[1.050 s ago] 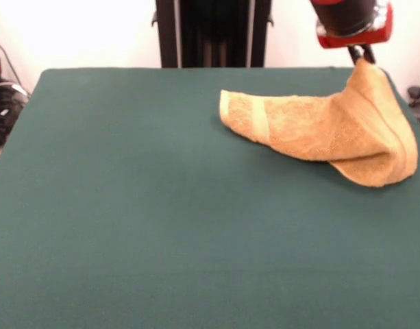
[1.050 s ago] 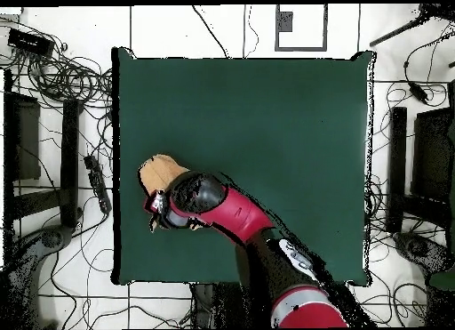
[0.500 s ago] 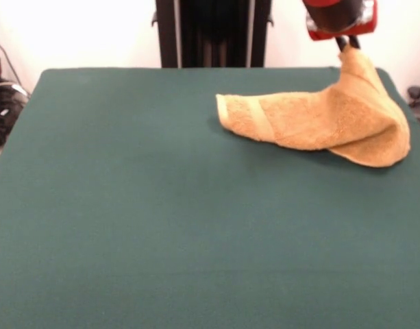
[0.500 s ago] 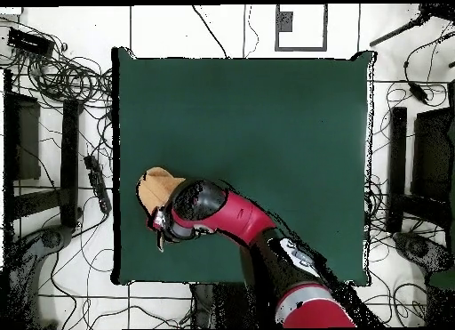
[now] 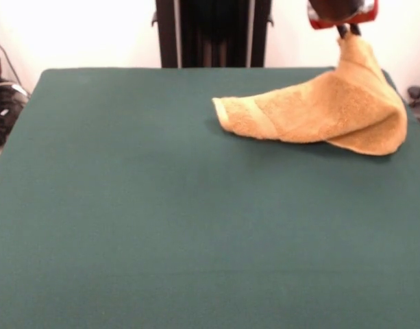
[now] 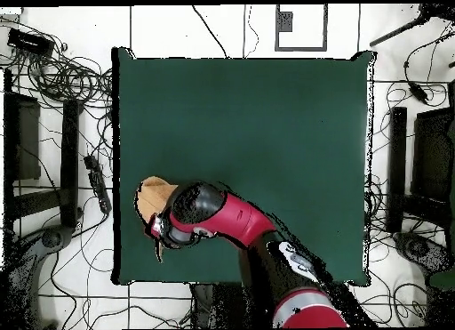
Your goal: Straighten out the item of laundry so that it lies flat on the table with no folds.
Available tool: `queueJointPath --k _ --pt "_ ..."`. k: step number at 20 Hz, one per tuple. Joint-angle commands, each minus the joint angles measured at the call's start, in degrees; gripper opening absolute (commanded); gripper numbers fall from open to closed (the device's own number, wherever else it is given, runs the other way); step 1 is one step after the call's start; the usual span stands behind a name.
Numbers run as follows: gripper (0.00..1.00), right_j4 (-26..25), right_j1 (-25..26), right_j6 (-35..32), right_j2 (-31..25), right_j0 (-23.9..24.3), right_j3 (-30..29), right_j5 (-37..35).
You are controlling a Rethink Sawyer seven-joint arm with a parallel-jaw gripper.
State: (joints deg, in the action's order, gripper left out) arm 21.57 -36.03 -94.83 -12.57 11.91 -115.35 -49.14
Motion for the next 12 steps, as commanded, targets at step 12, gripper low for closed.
queueJointPath --k 12 --pt "0.0 -1.6 0.7 -12.4 5.0 -3.8 -11.7 -2.9"
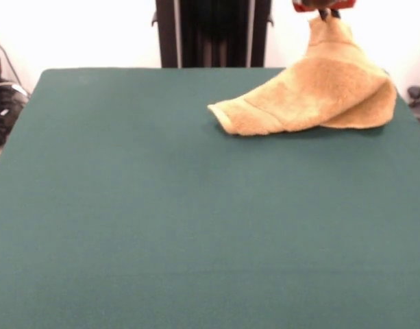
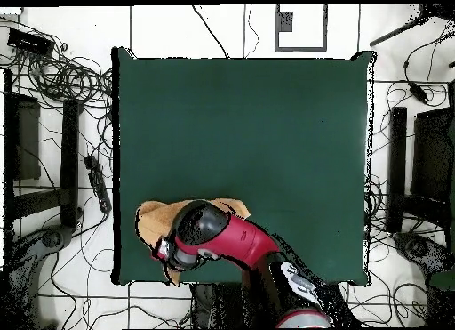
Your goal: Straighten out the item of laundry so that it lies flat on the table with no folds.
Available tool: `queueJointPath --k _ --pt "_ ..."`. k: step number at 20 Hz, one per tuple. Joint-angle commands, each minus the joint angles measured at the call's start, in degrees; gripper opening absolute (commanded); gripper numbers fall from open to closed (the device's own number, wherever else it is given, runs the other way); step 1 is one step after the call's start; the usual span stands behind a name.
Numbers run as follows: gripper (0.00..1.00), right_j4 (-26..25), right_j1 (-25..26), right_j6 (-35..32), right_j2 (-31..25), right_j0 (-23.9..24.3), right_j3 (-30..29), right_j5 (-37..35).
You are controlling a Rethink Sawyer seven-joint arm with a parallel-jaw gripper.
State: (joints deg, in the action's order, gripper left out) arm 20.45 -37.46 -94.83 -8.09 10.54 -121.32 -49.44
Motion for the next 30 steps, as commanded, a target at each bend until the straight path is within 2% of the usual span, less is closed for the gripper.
queueJointPath --k 1,6,9,15,21,25,30 --pt "0.0 -0.3 2.9 -12.2 0.5 -2.4 -5.6 -2.0" --pt "0.0 -0.2 4.5 -11.3 1.1 -2.5 -5.6 -0.8" --pt "0.0 -3.2 5.0 -9.1 1.6 -2.3 -3.7 -1.7" --pt "0.0 -15.0 7.7 -5.0 5.8 -2.4 3.8 1.4" --pt "0.0 -24.0 10.3 0.4 5.0 1.4 7.8 2.3" --pt "0.0 -29.2 10.0 1.0 4.6 2.6 9.8 2.0" --pt "0.0 -38.8 10.3 2.8 4.6 3.1 14.1 3.6"
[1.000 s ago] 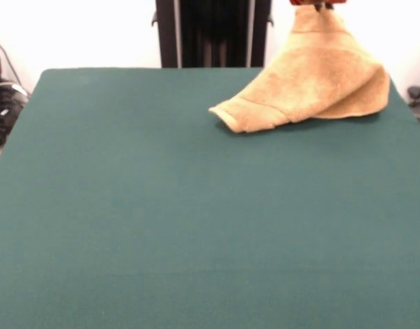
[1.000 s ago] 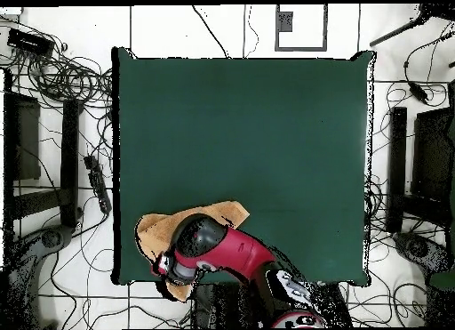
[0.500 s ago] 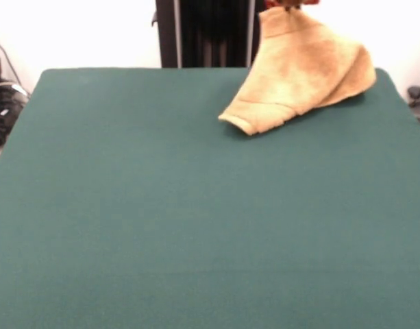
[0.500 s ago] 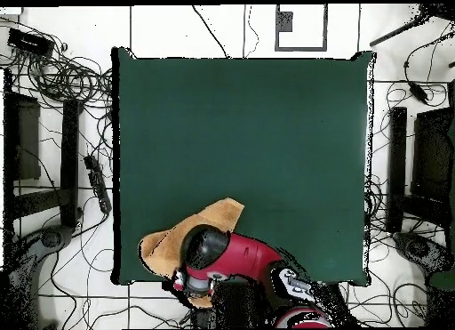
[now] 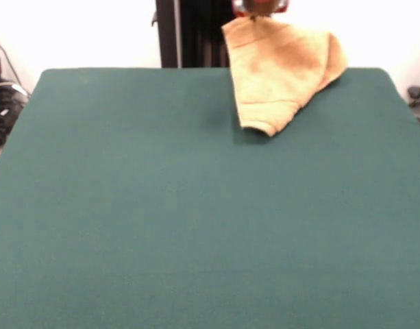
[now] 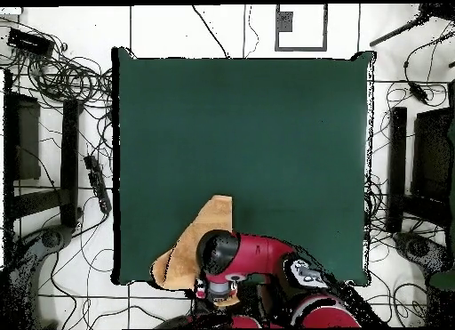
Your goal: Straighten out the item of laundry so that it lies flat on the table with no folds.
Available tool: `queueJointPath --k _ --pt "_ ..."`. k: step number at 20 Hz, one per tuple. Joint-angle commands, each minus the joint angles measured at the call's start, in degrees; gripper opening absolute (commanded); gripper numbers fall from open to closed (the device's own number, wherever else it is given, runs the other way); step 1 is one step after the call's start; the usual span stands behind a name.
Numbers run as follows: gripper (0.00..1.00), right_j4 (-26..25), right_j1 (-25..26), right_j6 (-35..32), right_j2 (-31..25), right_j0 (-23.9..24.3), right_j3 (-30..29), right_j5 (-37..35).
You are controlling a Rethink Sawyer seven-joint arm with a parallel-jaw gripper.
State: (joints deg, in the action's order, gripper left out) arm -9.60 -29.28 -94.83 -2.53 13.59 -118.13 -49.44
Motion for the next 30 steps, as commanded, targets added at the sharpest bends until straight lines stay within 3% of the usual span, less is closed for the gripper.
queueJointPath --k 1,9,17,25,30 --pt "0.0 -10.9 2.5 2.9 -1.0 -0.1 12.0 4.3" --pt "0.0 -21.9 2.0 1.5 -0.4 -0.1 16.8 4.7" --pt "0.0 -28.9 -0.1 5.4 -1.1 0.7 19.5 -1.3" --pt "0.0 -37.4 -2.4 9.4 -1.8 -0.4 23.8 -2.9" --pt "0.0 -41.9 -3.0 7.9 -1.3 -0.8 25.9 -1.3"
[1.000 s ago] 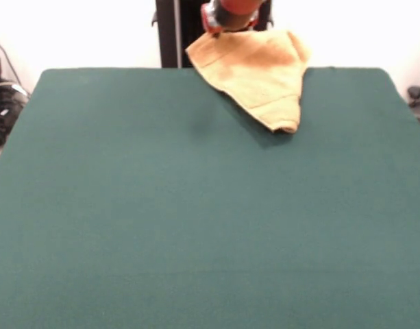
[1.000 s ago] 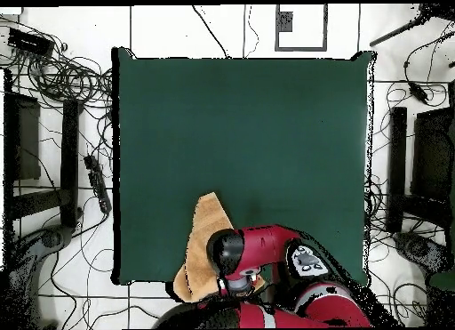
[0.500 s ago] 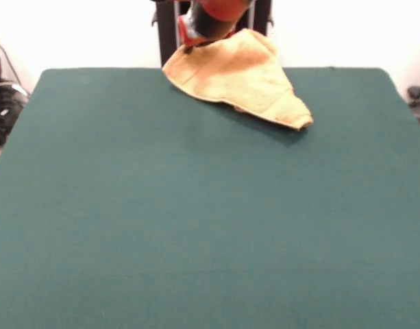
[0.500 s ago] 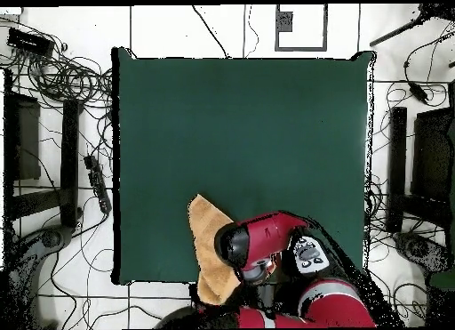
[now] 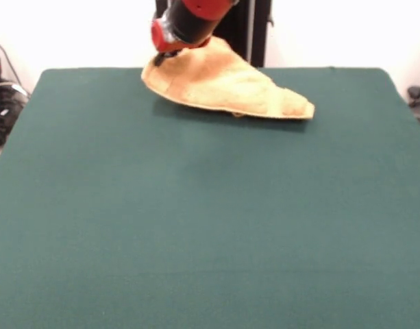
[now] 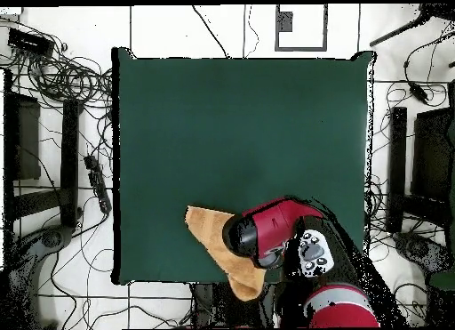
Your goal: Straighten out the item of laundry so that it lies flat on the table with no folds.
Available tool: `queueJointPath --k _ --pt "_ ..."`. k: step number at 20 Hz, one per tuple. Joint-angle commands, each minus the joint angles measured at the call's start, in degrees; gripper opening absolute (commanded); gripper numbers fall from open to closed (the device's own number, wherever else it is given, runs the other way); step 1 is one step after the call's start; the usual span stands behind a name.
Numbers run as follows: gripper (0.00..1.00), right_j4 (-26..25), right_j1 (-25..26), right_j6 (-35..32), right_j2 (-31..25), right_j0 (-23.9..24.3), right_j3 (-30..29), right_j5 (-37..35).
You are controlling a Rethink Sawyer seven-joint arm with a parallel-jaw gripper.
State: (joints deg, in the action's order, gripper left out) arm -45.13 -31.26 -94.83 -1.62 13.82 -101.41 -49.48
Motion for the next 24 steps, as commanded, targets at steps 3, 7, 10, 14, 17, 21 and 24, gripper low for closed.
queueJointPath --k 3,7,10,14,17,21,24 --pt "0.0 -9.1 -0.6 8.3 -2.3 -0.9 10.5 -0.7" --pt "0.0 -10.8 0.6 8.1 -2.9 -0.2 12.3 -0.5" --pt "0.0 -12.3 1.5 8.1 -3.3 -0.1 13.8 -0.3" --pt "0.0 -13.5 1.7 8.8 -3.9 0.3 14.8 0.5" --pt "0.0 -14.4 2.2 7.3 -4.1 0.3 16.3 2.1" --pt "0.0 -15.9 3.2 7.1 -4.8 0.3 18.2 3.7" --pt "0.0 -15.9 4.2 6.8 -5.4 0.8 19.0 4.2"
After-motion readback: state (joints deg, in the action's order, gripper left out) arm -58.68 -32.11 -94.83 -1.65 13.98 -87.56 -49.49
